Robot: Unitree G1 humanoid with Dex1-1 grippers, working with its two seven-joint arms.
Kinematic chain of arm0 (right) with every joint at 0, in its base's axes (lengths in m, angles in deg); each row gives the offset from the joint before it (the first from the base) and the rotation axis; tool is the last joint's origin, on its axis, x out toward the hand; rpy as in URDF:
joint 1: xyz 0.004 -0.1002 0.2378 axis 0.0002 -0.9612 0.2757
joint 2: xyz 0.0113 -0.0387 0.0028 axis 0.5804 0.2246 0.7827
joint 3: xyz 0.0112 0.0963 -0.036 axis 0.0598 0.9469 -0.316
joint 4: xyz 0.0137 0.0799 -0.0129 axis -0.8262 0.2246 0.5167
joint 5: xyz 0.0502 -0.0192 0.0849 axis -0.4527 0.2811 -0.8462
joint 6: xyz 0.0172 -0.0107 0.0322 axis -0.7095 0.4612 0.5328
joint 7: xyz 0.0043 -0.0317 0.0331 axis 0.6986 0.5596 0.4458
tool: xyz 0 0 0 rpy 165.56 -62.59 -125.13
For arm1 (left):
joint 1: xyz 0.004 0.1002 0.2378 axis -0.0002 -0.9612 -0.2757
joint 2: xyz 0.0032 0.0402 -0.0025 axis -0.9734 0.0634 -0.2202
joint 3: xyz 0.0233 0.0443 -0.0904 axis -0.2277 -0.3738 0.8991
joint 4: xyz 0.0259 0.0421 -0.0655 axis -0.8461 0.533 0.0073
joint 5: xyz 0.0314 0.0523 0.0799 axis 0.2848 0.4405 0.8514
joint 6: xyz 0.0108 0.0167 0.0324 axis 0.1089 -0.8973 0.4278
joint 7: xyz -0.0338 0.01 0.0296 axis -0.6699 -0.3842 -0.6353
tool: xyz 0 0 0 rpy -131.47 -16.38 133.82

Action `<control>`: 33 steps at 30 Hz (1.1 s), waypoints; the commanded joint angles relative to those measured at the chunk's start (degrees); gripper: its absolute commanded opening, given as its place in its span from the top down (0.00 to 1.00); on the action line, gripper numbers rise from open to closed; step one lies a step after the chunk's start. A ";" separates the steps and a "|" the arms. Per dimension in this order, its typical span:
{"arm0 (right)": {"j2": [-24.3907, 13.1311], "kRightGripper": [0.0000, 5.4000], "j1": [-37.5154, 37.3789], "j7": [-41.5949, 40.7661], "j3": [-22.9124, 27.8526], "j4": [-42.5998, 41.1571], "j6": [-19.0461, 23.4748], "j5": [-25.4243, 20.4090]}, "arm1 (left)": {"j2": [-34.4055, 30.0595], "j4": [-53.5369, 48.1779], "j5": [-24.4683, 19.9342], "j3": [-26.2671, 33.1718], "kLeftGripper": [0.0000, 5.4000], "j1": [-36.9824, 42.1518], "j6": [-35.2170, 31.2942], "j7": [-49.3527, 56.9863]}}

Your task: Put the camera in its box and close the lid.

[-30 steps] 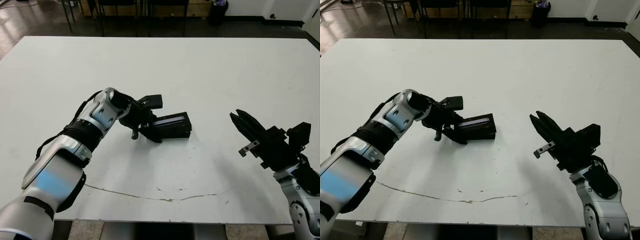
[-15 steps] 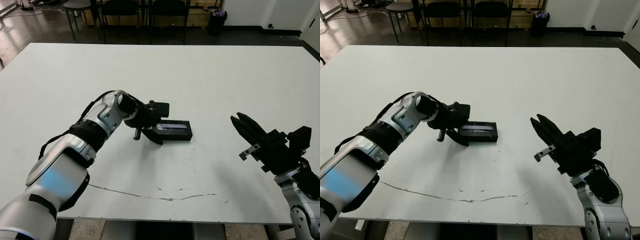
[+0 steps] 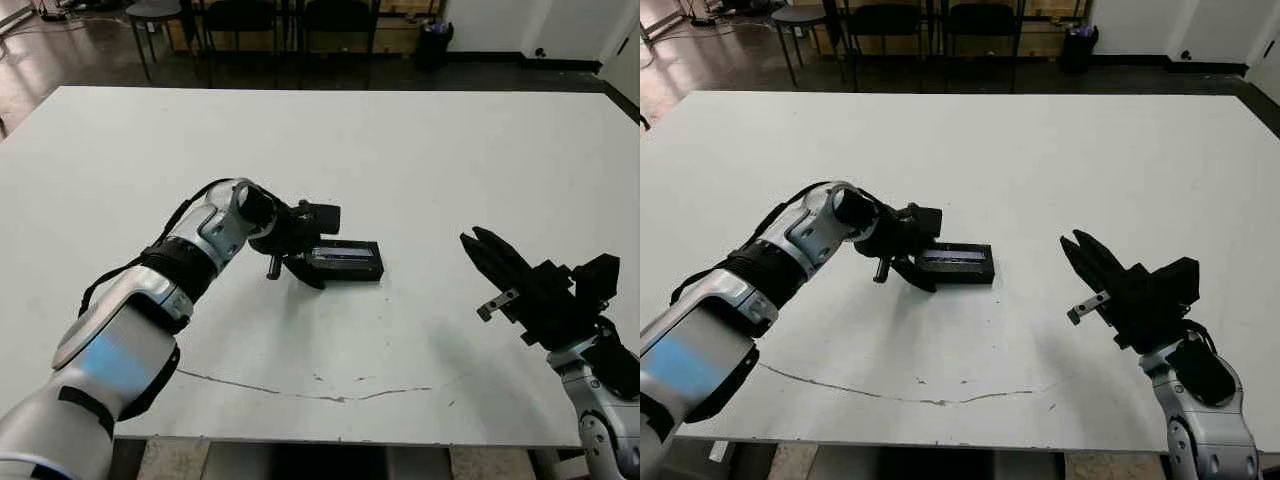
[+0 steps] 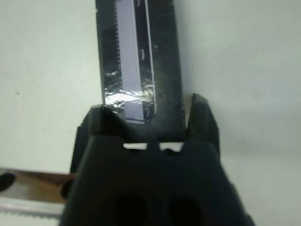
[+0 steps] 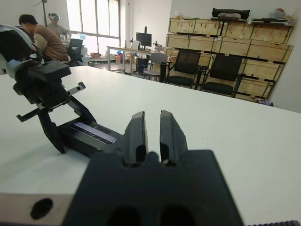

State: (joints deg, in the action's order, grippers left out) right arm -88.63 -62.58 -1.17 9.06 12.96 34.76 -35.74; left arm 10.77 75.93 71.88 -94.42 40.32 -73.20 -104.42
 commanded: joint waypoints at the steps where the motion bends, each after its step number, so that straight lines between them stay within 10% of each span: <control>1: 0.07 1.00 0.12 -0.17 -0.25 0.89 -0.28 -0.03 | 1.16 2.83 3.45 -6.21 0.63 -6.39 2.91 -4.01; 17: 0.44 1.00 1.62 -0.29 -1.13 2.86 -1.89 0.43 | -6.16 5.89 3.51 -5.32 0.00 -7.13 9.81 -9.88; 33: 0.95 1.00 3.20 -0.85 -2.23 4.82 -2.81 0.31 | -25.67 -4.65 5.26 0.35 0.00 -10.54 11.93 2.78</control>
State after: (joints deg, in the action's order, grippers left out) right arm -87.80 -59.58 -1.78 7.04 16.91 32.06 -35.61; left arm -12.92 71.44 72.73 -92.73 35.52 -59.41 -103.29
